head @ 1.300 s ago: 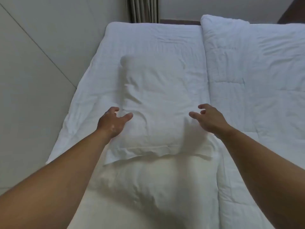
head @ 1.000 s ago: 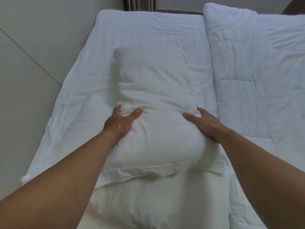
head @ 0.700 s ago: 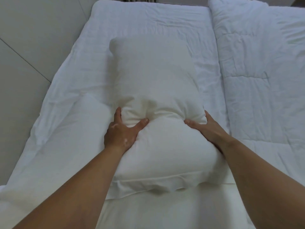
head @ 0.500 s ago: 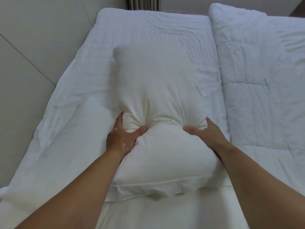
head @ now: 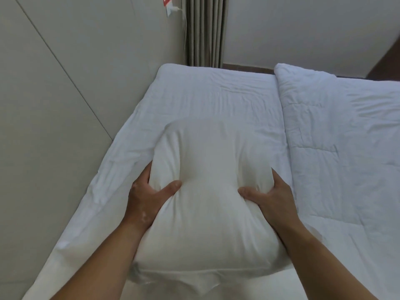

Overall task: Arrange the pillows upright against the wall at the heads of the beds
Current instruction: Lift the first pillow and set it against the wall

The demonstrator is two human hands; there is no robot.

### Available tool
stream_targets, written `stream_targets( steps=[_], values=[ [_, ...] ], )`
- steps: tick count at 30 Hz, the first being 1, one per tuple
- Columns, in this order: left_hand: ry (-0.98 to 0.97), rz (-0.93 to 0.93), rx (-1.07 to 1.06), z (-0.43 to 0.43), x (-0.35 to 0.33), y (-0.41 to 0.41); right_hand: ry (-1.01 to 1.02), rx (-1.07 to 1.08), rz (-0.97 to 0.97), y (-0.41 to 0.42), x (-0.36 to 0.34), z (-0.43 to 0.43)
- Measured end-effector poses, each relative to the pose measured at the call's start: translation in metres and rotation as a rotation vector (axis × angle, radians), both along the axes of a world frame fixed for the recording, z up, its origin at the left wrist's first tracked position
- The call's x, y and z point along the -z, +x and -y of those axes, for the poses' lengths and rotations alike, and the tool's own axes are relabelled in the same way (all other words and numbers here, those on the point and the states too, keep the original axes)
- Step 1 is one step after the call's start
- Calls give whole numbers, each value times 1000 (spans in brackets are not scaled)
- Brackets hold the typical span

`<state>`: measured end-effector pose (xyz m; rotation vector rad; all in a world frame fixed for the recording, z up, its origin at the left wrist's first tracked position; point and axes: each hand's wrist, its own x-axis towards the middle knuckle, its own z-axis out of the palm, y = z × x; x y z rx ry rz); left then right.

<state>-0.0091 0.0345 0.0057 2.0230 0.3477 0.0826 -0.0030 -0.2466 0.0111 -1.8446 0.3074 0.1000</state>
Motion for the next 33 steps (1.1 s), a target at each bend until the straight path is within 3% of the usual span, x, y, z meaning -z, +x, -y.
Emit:
stream_targets(
  steps=[12, 20, 26, 33],
  values=[
    [103, 78, -63, -162, -109, -113, 107, -105, 128, -97, -72, -158],
    [314, 80, -42, -275, -158, -184, 218, -178, 98, -166, -53, -284],
    [448, -102, 99, -329, -130, -215, 224, -319, -157, -233, 19, -346],
    [529, -282, 59, -373, -46, -243, 91, -514, -229, -254, 80, -380]
  ],
)
